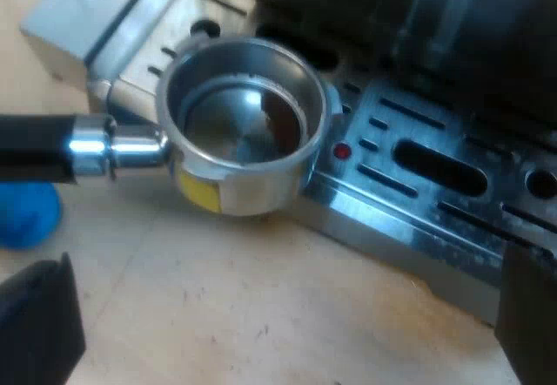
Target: Put the handle in the coffee machine
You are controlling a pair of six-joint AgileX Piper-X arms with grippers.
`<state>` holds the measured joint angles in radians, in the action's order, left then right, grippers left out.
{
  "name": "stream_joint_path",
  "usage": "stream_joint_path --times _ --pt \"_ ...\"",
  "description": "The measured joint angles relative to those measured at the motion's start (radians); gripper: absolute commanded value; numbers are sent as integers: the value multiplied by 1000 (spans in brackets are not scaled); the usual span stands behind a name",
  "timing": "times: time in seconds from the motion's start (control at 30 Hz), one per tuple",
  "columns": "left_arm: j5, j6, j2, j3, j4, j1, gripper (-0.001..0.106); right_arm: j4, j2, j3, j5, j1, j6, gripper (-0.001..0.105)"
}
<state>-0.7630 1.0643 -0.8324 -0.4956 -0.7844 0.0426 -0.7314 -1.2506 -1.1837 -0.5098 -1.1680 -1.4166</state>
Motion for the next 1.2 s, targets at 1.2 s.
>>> stream_joint_path --times 1.2 --pt "32 -75 -216 -61 83 -58 0 1036 -203 340 -425 -175 -121 100"
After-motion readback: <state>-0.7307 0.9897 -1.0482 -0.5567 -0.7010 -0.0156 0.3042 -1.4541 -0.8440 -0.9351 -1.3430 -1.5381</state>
